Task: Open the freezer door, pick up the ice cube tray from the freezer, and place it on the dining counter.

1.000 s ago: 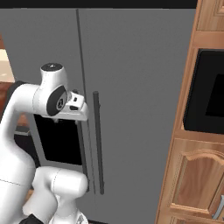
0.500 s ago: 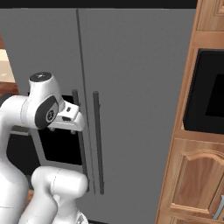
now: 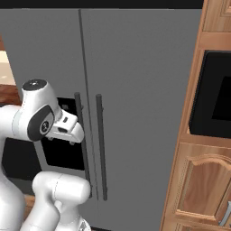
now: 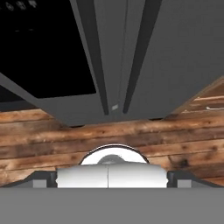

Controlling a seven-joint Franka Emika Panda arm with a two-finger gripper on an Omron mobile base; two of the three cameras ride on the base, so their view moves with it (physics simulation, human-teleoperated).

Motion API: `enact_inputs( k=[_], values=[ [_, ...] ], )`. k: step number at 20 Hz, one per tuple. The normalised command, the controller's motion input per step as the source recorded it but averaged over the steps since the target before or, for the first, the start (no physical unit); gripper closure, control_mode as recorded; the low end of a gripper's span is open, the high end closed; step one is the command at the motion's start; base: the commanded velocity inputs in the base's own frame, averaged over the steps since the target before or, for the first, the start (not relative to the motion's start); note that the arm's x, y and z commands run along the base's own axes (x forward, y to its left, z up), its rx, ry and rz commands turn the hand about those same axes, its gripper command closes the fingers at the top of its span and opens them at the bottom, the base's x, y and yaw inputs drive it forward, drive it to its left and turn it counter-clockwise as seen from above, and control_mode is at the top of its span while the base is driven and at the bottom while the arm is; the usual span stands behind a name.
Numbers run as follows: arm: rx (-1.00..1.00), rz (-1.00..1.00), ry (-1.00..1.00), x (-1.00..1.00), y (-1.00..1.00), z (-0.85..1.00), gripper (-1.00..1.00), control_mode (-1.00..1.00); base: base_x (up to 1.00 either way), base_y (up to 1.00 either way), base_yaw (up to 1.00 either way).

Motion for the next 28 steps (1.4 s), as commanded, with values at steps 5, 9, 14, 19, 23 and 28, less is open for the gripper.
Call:
enact_inputs(
  k=[5, 9, 14, 19, 23, 28],
  values=[
    [0.00, 0.00, 0.00, -0.23, -0.12, 0.00, -1.00, -1.00, 0.00, 0.00, 0.00],
    [0.00, 0.00, 0.00, -0.26, -0.03, 0.00, -1.00, -1.00, 0.00, 0.00, 0.00],
    [0.00, 0.00, 0.00, -0.17, 0.00, 0.00, -1.00, -1.00, 0.00, 0.00, 0.00],
    [0.00, 0.00, 0.00, -0.01, 0.00, 0.00, -1.00, 1.00, 0.00, -0.01, 0.00],
    [0.00, 0.00, 0.00, 0.00, 0.00, 0.00, -1.00, 1.00, 0.00, -0.39, 0.00],
    [0.00, 0.00, 0.00, 0.00, 0.00, 0.00, -1.00, 1.00, -0.06, -0.67, 0.00]
  ],
)
